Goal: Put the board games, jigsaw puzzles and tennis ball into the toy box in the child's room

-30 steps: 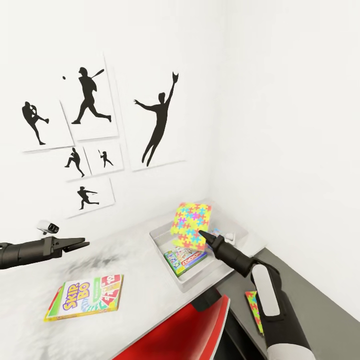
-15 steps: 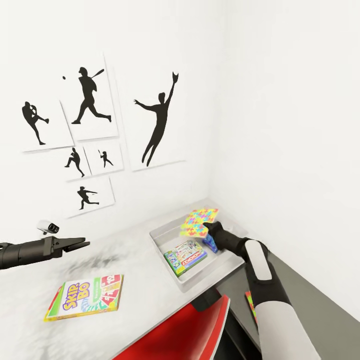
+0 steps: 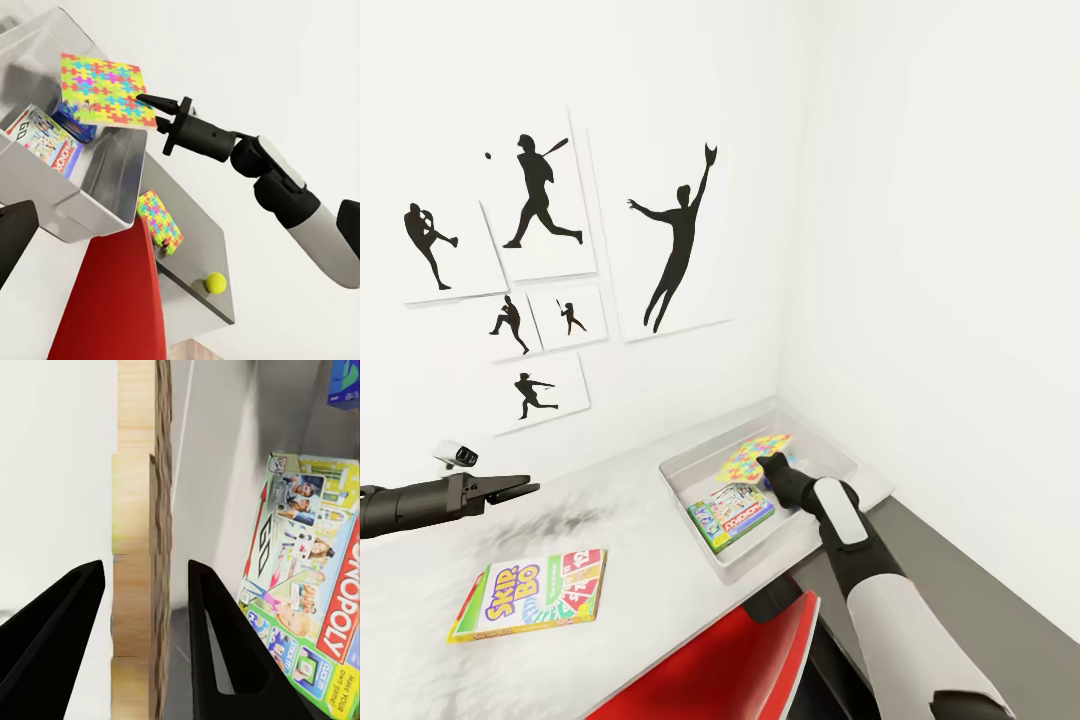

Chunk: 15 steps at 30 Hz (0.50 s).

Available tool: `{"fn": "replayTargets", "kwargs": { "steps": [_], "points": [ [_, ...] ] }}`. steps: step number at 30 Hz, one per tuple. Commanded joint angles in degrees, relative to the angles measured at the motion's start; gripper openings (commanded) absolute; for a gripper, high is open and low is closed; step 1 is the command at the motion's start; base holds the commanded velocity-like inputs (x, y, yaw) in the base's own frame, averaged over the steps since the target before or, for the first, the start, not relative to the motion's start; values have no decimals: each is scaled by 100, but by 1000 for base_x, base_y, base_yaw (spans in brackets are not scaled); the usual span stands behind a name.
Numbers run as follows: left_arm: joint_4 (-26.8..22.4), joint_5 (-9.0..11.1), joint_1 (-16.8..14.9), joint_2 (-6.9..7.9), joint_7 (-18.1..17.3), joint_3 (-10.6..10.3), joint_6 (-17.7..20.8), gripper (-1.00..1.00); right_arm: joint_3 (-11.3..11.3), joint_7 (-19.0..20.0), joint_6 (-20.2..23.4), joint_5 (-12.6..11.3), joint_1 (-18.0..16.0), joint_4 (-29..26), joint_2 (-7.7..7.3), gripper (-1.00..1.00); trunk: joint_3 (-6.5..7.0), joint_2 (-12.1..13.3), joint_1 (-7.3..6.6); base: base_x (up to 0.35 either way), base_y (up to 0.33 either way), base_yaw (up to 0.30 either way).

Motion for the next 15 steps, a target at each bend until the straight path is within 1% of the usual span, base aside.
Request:
{"fn": "replayTargets", "kwargs": {
  "steps": [1, 4, 6, 9, 13, 15],
  "points": [
    [-1, -1, -5, 2, -22, -2, 61, 100, 16, -51, -8, -65, -7, 13, 6, -100, -13, -13, 4, 0, 0, 0],
    [-4, -1, -5, 2, -22, -2, 61, 100, 53, -52, -36, -70, -4, 61, 6, -100, -13, -13, 4, 0, 0, 0],
    [-2, -1, -3, 2, -22, -2, 61, 100, 71, -52, -48, -75, -6, 215, 6, -100, -13, -13, 4, 0, 0, 0],
    [-4, -1, -6, 2, -22, -2, 61, 100, 79, -53, -53, -147, -8, 378, 6, -100, -13, -13, 4, 0, 0, 0],
    [-2, -1, -6, 8, -22, -2, 61, 100, 104, -53, -56, -572, -2, 490, 6, -100, -13, -13, 4, 0, 0, 0],
    [-3, -1, -4, 9, -22, -2, 61, 100, 117, -53, -54, -665, -1, 509, 6, -100, -13, -13, 4, 0, 0, 0]
  ]
}}
